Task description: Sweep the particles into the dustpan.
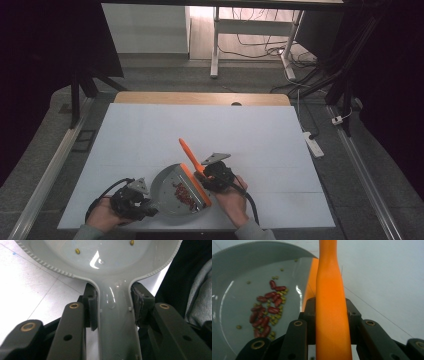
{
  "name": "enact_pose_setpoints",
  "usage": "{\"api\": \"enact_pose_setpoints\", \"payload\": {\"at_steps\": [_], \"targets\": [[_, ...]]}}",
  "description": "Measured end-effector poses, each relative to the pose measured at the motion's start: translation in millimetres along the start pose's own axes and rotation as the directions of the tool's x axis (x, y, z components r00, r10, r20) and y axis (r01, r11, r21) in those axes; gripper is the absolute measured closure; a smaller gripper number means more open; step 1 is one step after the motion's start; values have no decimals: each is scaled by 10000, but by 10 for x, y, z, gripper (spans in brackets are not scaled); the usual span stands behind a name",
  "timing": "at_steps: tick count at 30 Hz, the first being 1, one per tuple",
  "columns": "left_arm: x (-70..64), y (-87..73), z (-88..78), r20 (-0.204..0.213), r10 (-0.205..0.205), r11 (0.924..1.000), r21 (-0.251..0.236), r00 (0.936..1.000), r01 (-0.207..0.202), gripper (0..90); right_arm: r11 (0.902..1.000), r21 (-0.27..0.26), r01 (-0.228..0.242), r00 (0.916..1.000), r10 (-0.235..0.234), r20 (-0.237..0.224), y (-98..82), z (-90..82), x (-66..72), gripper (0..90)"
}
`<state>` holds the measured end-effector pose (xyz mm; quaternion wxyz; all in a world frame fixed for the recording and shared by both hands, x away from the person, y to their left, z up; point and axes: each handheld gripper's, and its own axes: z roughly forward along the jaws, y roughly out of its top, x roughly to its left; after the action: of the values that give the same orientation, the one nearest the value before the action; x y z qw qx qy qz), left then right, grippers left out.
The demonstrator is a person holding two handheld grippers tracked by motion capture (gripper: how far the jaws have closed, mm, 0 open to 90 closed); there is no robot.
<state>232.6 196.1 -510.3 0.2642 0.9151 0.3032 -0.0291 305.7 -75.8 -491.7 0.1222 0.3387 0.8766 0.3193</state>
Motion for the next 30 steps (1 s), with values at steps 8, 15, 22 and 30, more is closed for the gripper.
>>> {"api": "enact_pose_setpoints", "payload": {"at_steps": [8, 15, 22, 30], "targets": [[8, -4, 11, 11, -12, 10000, 66, 10000, 12, 617, 9968, -524, -609, 9919, 546, -1146, 93, 45, 177, 709], [22, -14, 8, 59, -52, 10000, 11, 10000, 52, 617, 9946, -1008, -257, 9826, 66, -1858, 251, 7, 306, 708], [27, -17, 25, 50, -92, 10000, 22, 9999, 92, 617, 9879, -1389, -692, 9943, 569, -906, 214, -259, -111, 709], [50, -52, 61, 141, -129, 9983, -561, 9998, 136, 618, 9899, -1221, -716, 9962, 648, -590, 2, -322, -382, 708]]}}
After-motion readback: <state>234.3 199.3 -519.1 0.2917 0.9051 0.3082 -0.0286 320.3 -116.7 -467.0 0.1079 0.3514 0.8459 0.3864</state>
